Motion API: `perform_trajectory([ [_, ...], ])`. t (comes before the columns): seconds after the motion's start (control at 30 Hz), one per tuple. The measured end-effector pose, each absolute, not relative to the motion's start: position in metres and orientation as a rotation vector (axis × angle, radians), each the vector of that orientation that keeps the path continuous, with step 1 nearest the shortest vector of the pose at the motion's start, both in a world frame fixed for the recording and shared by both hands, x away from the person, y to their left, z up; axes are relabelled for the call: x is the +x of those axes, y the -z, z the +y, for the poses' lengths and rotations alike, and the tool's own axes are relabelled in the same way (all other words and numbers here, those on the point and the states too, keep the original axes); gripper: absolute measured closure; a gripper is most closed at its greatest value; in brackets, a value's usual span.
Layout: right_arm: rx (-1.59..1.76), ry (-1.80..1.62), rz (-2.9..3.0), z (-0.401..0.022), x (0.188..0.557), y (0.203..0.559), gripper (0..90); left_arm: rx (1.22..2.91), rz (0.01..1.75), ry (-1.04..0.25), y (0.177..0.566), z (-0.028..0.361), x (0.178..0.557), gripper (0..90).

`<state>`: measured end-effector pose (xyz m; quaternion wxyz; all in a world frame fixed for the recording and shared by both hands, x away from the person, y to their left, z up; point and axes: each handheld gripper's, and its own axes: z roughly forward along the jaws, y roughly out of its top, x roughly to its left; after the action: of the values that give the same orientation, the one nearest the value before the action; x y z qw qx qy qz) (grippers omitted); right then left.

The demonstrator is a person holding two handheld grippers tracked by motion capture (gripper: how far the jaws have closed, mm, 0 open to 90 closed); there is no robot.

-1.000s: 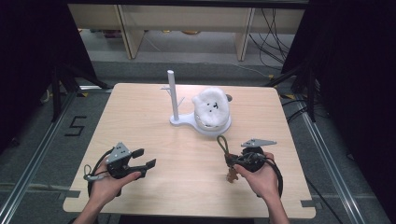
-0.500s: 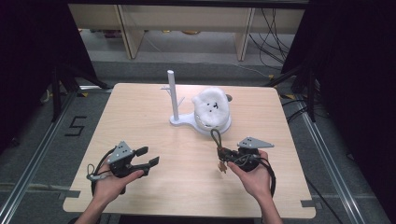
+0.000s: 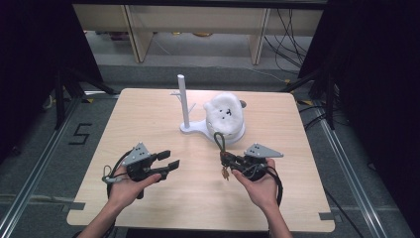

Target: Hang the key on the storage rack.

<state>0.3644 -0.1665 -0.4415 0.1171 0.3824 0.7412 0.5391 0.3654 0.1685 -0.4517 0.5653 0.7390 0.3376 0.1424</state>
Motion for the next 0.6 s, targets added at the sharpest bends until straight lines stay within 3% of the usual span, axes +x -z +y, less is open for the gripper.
perform_trajectory([
  [0.6,1.034,-1.629,2.232,-0.137,0.371,0.444,79.5,1.733,0.708,-0.188,0.432,0.131,0.389,53.6],
])
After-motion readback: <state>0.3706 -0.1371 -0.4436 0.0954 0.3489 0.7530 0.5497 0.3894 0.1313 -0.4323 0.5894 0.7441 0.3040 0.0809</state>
